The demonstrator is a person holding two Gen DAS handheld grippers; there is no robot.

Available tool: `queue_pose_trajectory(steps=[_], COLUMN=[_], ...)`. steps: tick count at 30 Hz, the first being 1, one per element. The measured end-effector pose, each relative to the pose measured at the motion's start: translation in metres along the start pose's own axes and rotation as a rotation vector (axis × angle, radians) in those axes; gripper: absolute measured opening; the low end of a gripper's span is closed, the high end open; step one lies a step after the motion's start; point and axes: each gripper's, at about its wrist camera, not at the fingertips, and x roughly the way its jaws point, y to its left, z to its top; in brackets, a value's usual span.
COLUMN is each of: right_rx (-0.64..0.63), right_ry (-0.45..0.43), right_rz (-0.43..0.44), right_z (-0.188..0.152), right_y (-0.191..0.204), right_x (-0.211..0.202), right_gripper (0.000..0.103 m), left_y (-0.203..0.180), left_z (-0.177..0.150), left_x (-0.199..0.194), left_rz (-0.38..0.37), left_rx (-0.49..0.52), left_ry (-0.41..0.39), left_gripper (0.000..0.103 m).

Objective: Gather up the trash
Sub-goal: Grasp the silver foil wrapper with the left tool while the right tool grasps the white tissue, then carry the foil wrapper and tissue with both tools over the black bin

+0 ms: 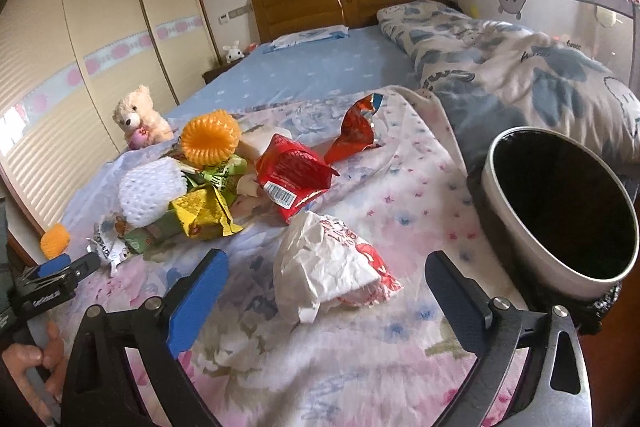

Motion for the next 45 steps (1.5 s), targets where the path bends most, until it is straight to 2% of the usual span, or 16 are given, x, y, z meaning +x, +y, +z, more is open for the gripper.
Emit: queue_pose_trajectory(steps=[4,6,7,9,12,16,23,34,45], right_rx=[0.012,0.026,0.029,0.028,0.025,0.031,0.058,0.109,0.169], right_ry=[0.041,0.064,0.069,0.074,0.074,0.069,0.051,0.003,-0.038], right_rz=[0.023,0.036,0.036,0.044,0.066,0.089,0.101,0.089,0.037], right_z=[-0.001,-0.003,-0.004,-0.006,-0.007,-0.010,-0.014,-0.013,-0.012], right_y=[-0.001,-0.002,-0.002,-0.001,0.000,-0.001,-0.011,-0.039,-0.079], right_x=[0.012,0.018,0.019,0.019,0.016,0.007,-0.008,-0.036,-0.059], right_gripper=[0.085,0.067,0.061,0.050,0.042,0.038,0.035,0.035,0.035], left_y=[0.001,-0.004,-0.007,-0.012,-0.015,-0.015,-0.033,-0.106,-0.165], left_z=[0.004,0.004,0.003,0.003,0.000,-0.007,-0.023,-0.029,-0.024], left_x=[0.012,0.014,0.015,0.015,0.008,-0.003,-0.031,-0.058,-0.063], left_rz=[-0.043,-0.066,-0.075,-0.074,-0.090,-0.116,-0.207,-0.378,-0.448], left_rx=[-0.009,0.008,0.019,0.044,0.055,0.048,0.068,0.191,0.294], left_ry=[0.043,0.057,0.065,0.062,0.045,0.043,0.047,0.050,0.050], left_gripper=[0.074,0.048,0.041,0.036,0.029,0.028,0.028,0.028,0.028])
